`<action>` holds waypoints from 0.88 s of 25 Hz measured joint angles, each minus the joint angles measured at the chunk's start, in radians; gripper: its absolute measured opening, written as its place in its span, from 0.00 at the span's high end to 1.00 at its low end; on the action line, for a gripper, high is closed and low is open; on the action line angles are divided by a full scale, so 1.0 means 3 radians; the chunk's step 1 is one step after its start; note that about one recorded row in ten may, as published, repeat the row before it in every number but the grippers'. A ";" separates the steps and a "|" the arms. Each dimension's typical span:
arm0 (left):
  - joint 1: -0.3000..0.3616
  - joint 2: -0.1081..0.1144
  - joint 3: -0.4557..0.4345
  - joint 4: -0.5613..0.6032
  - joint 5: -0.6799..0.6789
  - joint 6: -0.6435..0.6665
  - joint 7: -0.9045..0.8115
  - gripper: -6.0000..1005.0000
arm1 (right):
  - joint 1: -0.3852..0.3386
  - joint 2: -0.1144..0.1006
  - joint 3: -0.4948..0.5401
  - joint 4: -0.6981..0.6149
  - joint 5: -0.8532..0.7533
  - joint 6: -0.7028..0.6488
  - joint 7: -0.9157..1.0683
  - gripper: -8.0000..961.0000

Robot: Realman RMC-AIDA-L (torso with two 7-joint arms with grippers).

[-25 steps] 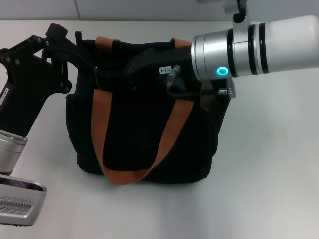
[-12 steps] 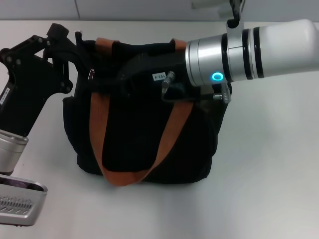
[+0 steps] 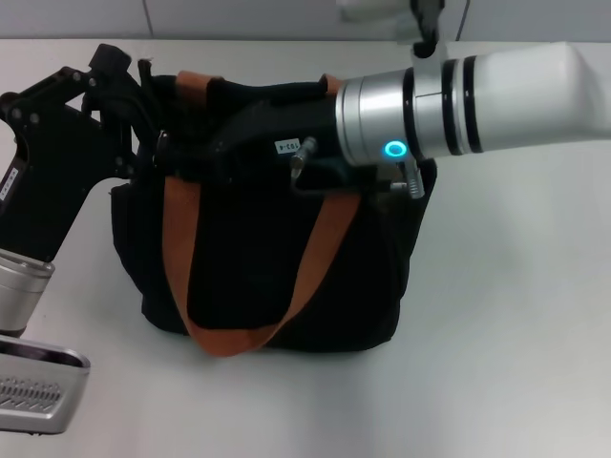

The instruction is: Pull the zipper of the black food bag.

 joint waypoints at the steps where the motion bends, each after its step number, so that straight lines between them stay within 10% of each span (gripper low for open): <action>1: 0.0000 0.0000 0.0000 -0.0001 0.0001 0.0004 0.0000 0.98 | 0.0005 0.0000 -0.0043 0.0000 0.0001 0.0040 0.0000 0.62; 6: 0.0006 0.0000 0.0000 0.0003 0.0004 0.0021 0.0000 0.98 | -0.0070 0.0000 -0.0069 0.0000 0.0197 0.0031 -0.0192 0.67; 8: 0.0009 0.0000 0.0000 0.0007 0.0005 0.0023 0.0000 0.98 | -0.0151 -0.0002 -0.0050 -0.0014 0.0295 -0.0044 -0.0290 0.89; 22: 0.0115 0.0002 -0.0025 0.0071 -0.0010 -0.0205 0.0037 0.98 | -0.0470 -0.0038 0.0705 -0.0076 0.0140 -0.0792 -0.0348 0.98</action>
